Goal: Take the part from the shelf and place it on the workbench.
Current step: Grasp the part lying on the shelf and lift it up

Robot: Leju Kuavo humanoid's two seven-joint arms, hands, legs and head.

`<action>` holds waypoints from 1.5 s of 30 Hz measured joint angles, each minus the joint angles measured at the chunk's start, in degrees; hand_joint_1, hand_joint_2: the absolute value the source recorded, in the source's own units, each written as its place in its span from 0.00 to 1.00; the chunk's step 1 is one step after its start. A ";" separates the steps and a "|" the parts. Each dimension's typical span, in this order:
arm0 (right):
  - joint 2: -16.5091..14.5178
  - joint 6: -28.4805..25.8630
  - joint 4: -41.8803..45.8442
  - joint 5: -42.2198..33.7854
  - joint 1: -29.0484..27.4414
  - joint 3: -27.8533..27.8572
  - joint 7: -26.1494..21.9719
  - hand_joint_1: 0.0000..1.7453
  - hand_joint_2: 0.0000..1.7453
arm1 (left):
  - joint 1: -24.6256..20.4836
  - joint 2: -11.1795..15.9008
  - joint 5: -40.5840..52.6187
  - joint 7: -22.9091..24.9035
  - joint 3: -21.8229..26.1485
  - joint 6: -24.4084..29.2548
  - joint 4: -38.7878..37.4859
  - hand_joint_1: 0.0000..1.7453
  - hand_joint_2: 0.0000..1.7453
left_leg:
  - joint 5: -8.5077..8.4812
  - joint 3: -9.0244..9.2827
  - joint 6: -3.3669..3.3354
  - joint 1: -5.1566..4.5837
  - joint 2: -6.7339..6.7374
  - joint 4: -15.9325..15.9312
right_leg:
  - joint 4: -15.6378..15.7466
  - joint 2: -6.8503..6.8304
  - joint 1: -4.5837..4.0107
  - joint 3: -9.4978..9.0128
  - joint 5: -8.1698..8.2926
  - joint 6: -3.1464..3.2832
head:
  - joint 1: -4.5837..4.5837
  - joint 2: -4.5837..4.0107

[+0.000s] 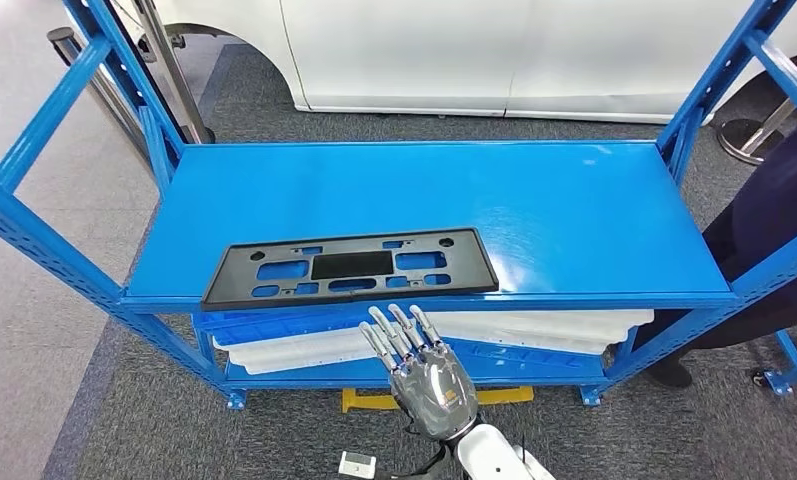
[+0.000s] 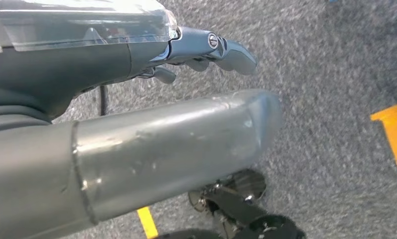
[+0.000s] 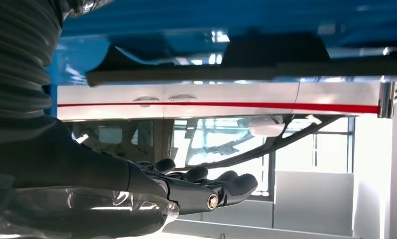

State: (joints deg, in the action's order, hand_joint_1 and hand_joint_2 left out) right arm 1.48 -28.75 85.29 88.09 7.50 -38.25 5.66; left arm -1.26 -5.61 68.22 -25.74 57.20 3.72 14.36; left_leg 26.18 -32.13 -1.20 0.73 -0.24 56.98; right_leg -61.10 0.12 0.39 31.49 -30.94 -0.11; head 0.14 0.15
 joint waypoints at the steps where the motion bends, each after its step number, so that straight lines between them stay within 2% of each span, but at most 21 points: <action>1: -0.01 0.04 -0.02 -0.14 0.11 0.19 0.00 0.00 1.00 | -0.02 -0.01 0.03 -0.01 0.03 -0.04 0.00 0.00 0.00 | 0.09 0.39 -0.30 0.06 0.04 -0.25 | -2.82 -0.02 0.08 1.43 -1.26 -0.20 | -0.01 0.00; 3: -0.01 0.21 -0.23 -0.46 0.21 0.60 0.00 0.00 1.00 | -0.13 -0.01 0.14 -0.03 0.13 -0.08 0.00 0.00 0.00 | 0.53 0.81 -0.72 -0.03 0.06 -0.31 | -10.30 -0.03 0.19 6.04 -3.81 -0.47 | -0.02 0.00; 5: -0.01 0.40 -0.55 -0.73 0.17 0.91 -0.01 0.00 1.00 | -0.12 -0.01 0.24 -0.06 0.23 -0.11 0.00 0.00 0.00 | 1.15 1.48 -0.72 -0.09 -0.01 -0.29 | -13.46 -0.04 0.31 8.93 -3.08 -0.60 | -0.02 0.00; 8: -0.01 0.68 -0.91 -1.10 0.37 1.21 -0.03 0.00 1.00 | -0.04 -0.06 0.42 -0.10 0.29 -0.19 -0.01 0.00 0.00 | 2.51 3.16 -0.21 -0.15 -0.16 -0.22 | -4.82 -0.10 0.33 6.09 3.83 -0.28 | -0.02 0.00; 9: -0.05 0.80 -1.05 -1.24 0.52 1.32 -0.04 0.00 1.00 | -0.09 -0.08 0.48 -0.13 0.30 -0.21 -0.01 0.00 0.00 | 2.99 3.53 0.09 -0.24 -0.20 -0.10 | -1.60 -0.09 0.23 4.73 5.04 -0.03 | -0.02 0.00; 10: -0.09 0.90 -1.21 -1.35 0.68 1.43 -0.05 0.00 1.00 | -0.18 -0.09 0.54 -0.15 0.30 -0.22 -0.02 0.00 0.00 | 3.35 3.71 0.41 -0.32 -0.21 -0.04 | 0.37 -0.07 0.10 3.87 5.38 0.27 | -0.01 0.00; 14: -0.48 0.97 -1.62 -1.45 1.04 1.84 -0.16 0.00 1.00 | -0.48 -0.06 0.69 -0.16 0.31 -0.13 -0.03 0.00 0.00 | 4.51 3.96 1.74 -0.14 -0.05 0.25 | 1.69 0.16 0.02 2.77 4.16 1.64 | 0.00 0.00; 16: -0.77 0.97 -1.72 -1.45 1.19 1.96 -0.20 0.00 1.00 | -0.60 -0.06 0.74 -0.16 0.31 -0.05 -0.02 0.00 0.00 | 6.49 2.11 2.27 -0.01 0.00 4.53 | 2.27 0.04 0.26 1.73 3.72 2.24 | 0.03 0.00; 18: -0.96 0.98 -1.95 -1.48 1.25 2.03 -0.21 0.00 1.00 | -0.58 -0.09 0.76 -0.16 0.31 0.00 -0.02 0.00 0.00 | 9.17 -2.68 2.64 0.05 0.01 12.59 | 2.38 -0.08 0.22 0.84 2.97 2.56 | 0.05 0.00; 20: -1.01 0.99 -2.26 -1.52 1.20 2.09 -0.25 0.00 1.00 | -0.35 -0.10 0.79 -0.15 0.31 0.04 -0.02 0.00 0.00 | 8.90 -6.60 2.72 0.07 0.02 17.15 | 2.37 0.00 0.15 -0.22 2.06 2.57 | 0.05 0.00; 21: -1.05 0.99 -2.39 -1.54 1.18 2.10 -0.26 0.00 1.00 | -0.23 -0.09 0.82 -0.14 0.31 0.07 -0.02 0.00 0.00 | 6.91 -7.09 2.61 0.05 0.02 16.25 | 2.37 0.09 0.13 -0.92 1.54 2.52 | 0.05 0.00; 23: -1.25 0.99 -2.55 -1.56 1.21 2.14 -0.28 0.00 1.00 | -0.11 -0.08 0.89 -0.14 0.32 0.08 -0.03 0.00 0.00 | 1.09 -5.36 2.02 -0.06 0.01 9.36 | 2.45 0.22 0.13 -2.56 0.35 2.29 | 0.04 0.00; 25: -1.48 1.04 -2.64 -1.66 1.29 2.18 -0.36 0.00 1.00 | -0.13 -0.09 0.97 -0.13 0.33 0.09 -0.04 0.00 0.00 | -1.56 -3.15 1.20 -0.44 0.02 3.57 | 2.61 0.28 0.03 -3.50 -0.55 1.77 | 0.04 0.00; 30: -1.91 1.09 -2.73 -2.06 1.37 2.26 -0.81 0.00 1.00 | -0.13 -0.13 1.47 -0.07 0.36 0.15 -0.04 0.00 0.00 | -0.35 -0.87 -0.25 -0.30 -0.07 0.39 | 0.64 0.21 -0.10 -3.14 -0.76 0.33 | 0.03 0.00; 32: -1.98 1.13 -2.82 -2.17 1.44 2.27 -0.87 0.00 1.00 | -0.17 -0.13 1.64 -0.01 0.38 0.17 -0.04 0.00 0.00 | -0.05 0.23 -0.76 -0.12 -0.08 -0.20 | -4.89 0.19 0.03 -0.01 -2.59 -0.04 | 0.02 0.00; 34: -2.00 1.27 -3.10 -2.26 1.41 2.27 -0.87 0.00 1.00 | -0.28 -0.12 1.93 0.14 0.44 0.26 -0.04 0.00 0.00 | 0.52 0.85 -1.05 -0.13 -0.10 -0.25 | -11.31 0.18 0.17 4.87 -4.94 -0.38 | 0.02 0.00; 35: -2.00 1.34 -3.26 -2.27 1.37 2.27 -0.89 0.00 1.00 | -0.31 -0.12 2.10 0.23 0.49 0.33 -0.04 0.00 0.00 | 0.86 1.23 -1.06 -0.13 -0.13 -0.25 | -12.78 0.17 0.27 6.63 -4.97 -0.52 | 0.03 0.00; 37: -2.02 1.48 -3.49 -2.28 1.37 2.27 -0.92 0.00 1.00 | -0.27 -0.14 2.41 0.49 0.61 0.45 -0.04 0.00 0.00 | 1.69 2.29 -0.83 -0.10 -0.20 -0.21 | -9.95 0.12 0.49 7.23 -1.17 -0.67 | 0.02 0.00; 38: -2.03 1.53 -3.56 -2.29 1.39 2.27 -0.93 0.00 1.00 | -0.24 -0.16 2.56 0.59 0.68 0.51 -0.05 0.00 0.00 | 2.17 2.85 -0.60 -0.08 -0.22 -0.18 | -6.34 0.05 0.57 6.41 1.84 -0.65 | 0.02 0.00; 40: -2.11 1.69 -3.78 -2.35 1.48 2.27 -0.96 0.00 1.00 | -0.27 -0.21 2.86 0.69 0.79 0.62 -0.09 0.00 0.00 | 3.03 3.49 0.04 -0.13 -0.24 0.05 | -0.81 -0.11 0.36 5.10 5.08 -0.29 | 0.00 0.00; 45: -2.98 1.93 -4.46 -2.46 1.84 2.27 -1.03 0.00 1.00 | -0.63 -0.19 3.66 0.33 0.84 0.84 -0.16 0.00 0.00 | 4.47 3.40 1.62 -0.11 -0.06 1.71 | 1.39 -0.04 0.18 4.29 5.38 1.61 | 0.02 0.00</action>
State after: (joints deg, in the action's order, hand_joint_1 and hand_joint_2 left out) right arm -1.51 -26.81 80.83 85.64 9.34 -35.98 4.63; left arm -1.88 -5.80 71.88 -25.40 58.04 4.55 14.20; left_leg 30.65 -28.73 0.42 0.61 -0.31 58.69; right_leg -59.71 0.08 0.57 35.78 -25.56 1.50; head 0.16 0.15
